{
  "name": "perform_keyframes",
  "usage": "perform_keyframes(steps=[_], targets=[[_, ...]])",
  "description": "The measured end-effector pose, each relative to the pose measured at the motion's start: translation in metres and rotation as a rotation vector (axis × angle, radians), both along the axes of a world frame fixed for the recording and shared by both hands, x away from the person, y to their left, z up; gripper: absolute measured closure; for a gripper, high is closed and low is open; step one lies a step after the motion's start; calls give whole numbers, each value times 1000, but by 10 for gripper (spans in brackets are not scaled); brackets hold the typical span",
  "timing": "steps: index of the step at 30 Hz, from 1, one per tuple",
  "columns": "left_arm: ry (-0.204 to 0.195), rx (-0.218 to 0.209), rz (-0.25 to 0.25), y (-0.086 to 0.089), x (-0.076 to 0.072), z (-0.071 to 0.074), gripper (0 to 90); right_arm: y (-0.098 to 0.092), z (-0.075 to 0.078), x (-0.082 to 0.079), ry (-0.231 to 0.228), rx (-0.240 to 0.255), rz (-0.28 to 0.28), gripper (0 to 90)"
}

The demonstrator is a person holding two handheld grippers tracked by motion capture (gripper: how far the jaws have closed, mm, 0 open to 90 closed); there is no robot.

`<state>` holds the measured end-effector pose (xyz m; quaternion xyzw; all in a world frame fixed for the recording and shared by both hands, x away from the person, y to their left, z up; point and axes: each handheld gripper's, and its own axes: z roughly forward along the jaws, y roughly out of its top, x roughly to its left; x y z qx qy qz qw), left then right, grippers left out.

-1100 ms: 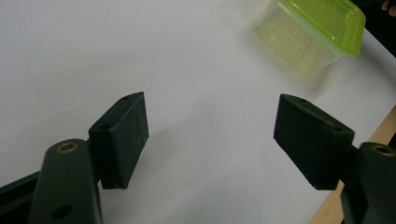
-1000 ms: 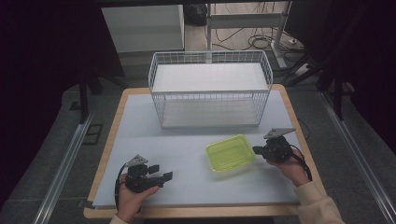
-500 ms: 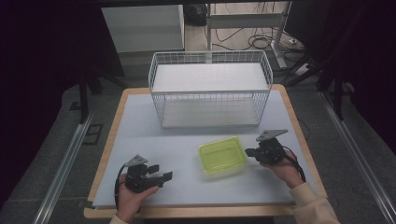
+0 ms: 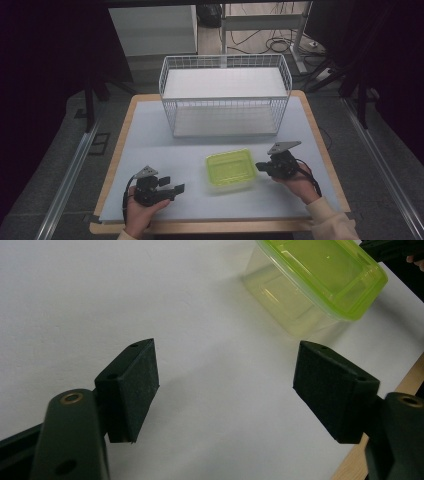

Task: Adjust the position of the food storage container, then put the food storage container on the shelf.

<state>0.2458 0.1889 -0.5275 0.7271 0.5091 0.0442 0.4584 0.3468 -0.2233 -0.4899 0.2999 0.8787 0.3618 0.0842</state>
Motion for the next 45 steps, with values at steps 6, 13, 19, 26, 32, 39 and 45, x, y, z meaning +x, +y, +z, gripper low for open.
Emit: perform_keyframes(steps=[6, 13, 19, 26, 32, 39, 45], targets=[[-1, -1, 0, 0, 0, 0, 258, 8, -1, -7, 11, 11, 38, 900], [-2, -2, 0, 2, 0, 1, 258, 14, 0, -14, 24, 24, 72, 900], [-1, -2, -1, 1, 0, 1, 258, 17, 0, -16, 30, 28, 80, 900], [-5, -7, 5, 2, -1, 1, 258, 14, 1, -16, 23, 32, 66, 900], [-9, -15, 9, 3, -1, 4, 258, 0, 4, -20, 15, 80, 17, 899], [-12, -40, 14, 4, -1, 11, 262, -12, 2, -25, 75, 199, -51, 774], [-4, -61, -12, 3, 2, 16, 290, -16, -1, -24, 116, 269, -126, 454]])
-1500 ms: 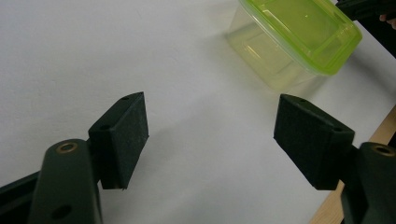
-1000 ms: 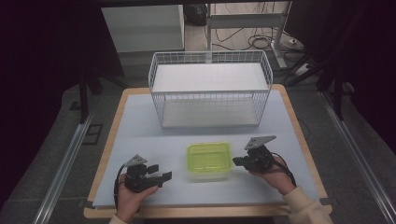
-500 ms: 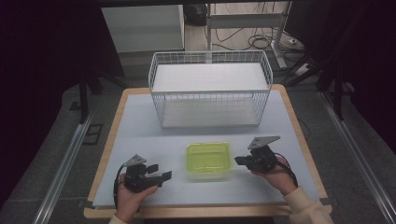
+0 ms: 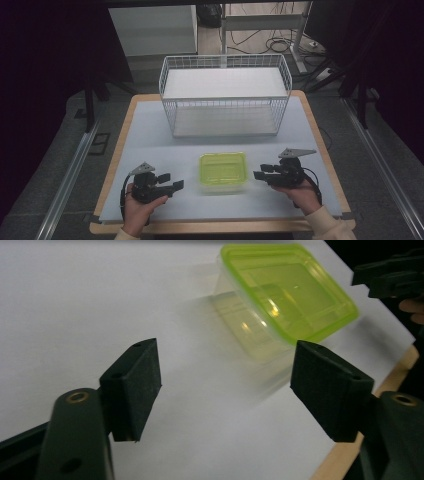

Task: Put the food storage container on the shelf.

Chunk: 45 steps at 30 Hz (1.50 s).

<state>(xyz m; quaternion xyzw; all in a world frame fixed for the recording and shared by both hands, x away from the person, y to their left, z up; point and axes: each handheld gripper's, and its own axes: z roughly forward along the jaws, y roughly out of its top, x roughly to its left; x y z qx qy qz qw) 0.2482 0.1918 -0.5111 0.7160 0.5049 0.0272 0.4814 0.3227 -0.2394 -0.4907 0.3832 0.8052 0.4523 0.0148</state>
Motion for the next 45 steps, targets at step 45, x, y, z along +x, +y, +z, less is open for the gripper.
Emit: perform_keyframes(steps=[45], targets=[[233, -150, -72, -41, 73, 0, 367, 30, -12, 43, 244, 115, -75, 471]])
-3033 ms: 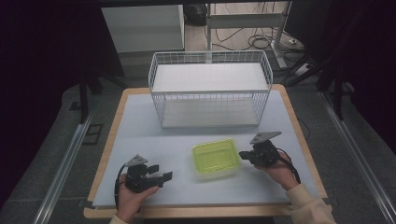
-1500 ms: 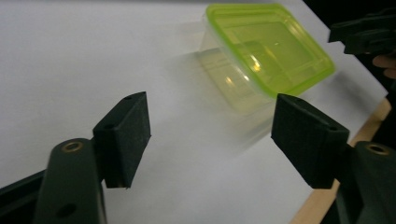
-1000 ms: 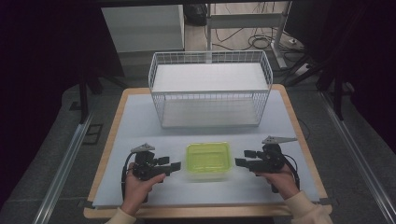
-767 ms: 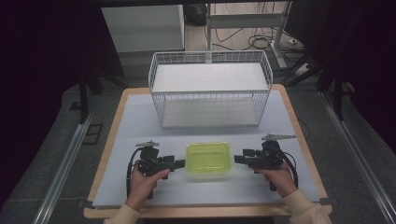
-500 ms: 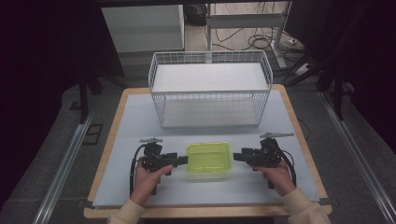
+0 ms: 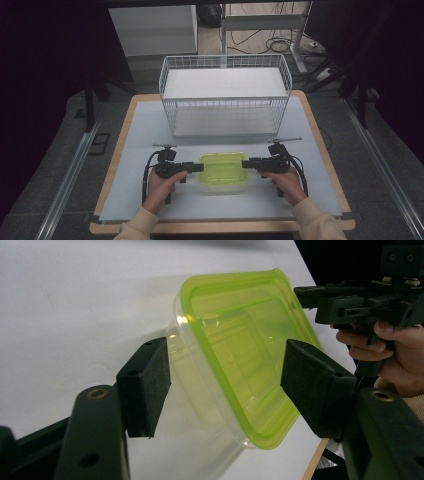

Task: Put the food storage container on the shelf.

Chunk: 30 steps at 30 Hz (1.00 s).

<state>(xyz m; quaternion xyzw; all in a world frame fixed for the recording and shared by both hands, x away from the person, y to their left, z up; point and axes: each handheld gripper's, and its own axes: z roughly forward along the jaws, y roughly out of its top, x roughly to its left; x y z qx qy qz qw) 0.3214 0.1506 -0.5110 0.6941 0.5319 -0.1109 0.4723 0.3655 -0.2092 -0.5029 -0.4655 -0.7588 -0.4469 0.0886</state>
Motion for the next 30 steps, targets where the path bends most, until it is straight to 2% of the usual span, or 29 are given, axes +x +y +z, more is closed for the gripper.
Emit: perform_keyframes(steps=[3, 5, 6, 10, 13, 14, 18, 21, 22, 25, 26, 30], targets=[[10, -2, -11, 0, 0, -2, 397, 0, -2, 0, 11, -3, 0, 484], [16, 11, -22, -1, 0, -6, 418, -1, -3, 0, 28, 10, -7, 495], [29, -5, -22, -1, 0, -8, 424, -2, -3, 0, 30, 12, -8, 509], [33, -23, -21, -2, 1, -8, 457, -2, -5, 1, 52, 22, 1, 545], [35, -22, -34, -3, 1, -9, 484, -1, -7, 1, 68, 28, 12, 579], [35, -10, -46, -4, 1, -11, 499, 0, -8, 1, 70, 30, 16, 591], [40, -9, -56, -8, 0, -12, 595, 1, -9, 0, 79, 33, 29, 648], [35, 7, -50, -8, -1, -12, 688, 3, -9, -1, 81, 27, 35, 689], [37, -12, -52, -7, -1, -13, 697, 3, -10, -2, 81, 20, 35, 697], [39, -33, -54, -7, -2, -13, 714, 2, -9, -2, 86, 23, 34, 710], [44, -56, -54, -6, -3, -13, 733, 1, -8, -4, 88, 26, 29, 720], [26, -74, -45, -5, -6, -9, 773, 0, -4, -8, 68, 31, 30, 748]])
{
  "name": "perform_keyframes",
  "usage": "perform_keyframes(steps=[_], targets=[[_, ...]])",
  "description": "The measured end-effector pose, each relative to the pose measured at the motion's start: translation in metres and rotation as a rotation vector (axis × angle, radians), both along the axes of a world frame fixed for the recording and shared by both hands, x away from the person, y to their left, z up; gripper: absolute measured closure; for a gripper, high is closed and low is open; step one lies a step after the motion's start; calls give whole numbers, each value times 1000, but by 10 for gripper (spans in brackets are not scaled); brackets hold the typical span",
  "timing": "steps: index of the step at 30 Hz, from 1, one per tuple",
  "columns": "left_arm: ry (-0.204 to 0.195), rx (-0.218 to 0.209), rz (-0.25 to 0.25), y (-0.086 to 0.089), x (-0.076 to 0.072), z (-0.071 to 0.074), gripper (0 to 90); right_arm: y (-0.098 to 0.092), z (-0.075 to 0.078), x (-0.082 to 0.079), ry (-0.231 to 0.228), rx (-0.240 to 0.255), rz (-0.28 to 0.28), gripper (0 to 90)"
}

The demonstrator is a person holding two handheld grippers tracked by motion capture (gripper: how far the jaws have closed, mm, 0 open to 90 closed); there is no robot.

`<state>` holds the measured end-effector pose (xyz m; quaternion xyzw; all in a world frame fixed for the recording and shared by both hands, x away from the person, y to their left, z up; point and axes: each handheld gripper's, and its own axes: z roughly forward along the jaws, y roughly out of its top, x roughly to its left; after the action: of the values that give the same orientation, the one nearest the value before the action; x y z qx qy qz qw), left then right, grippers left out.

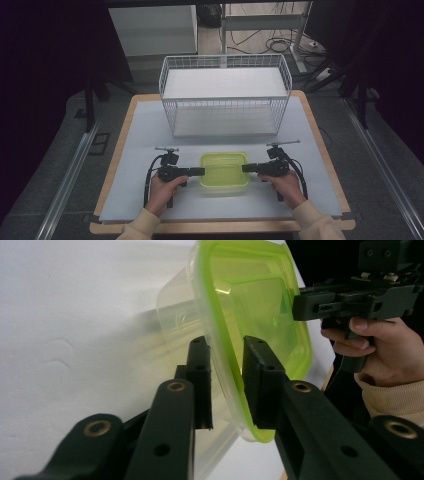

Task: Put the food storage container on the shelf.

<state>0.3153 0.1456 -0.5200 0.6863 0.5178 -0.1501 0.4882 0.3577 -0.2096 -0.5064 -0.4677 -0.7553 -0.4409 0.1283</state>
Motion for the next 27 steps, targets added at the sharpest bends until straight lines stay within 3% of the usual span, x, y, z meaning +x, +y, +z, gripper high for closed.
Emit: perform_keyframes(steps=[6, 27], targets=[[-21, 9, -4, -3, -5, 6, 815, -6, 7, -3, -25, 25, -12, 802], [-63, -18, -8, 0, -8, 21, 816, -8, 25, -8, -68, 74, -13, 806]])
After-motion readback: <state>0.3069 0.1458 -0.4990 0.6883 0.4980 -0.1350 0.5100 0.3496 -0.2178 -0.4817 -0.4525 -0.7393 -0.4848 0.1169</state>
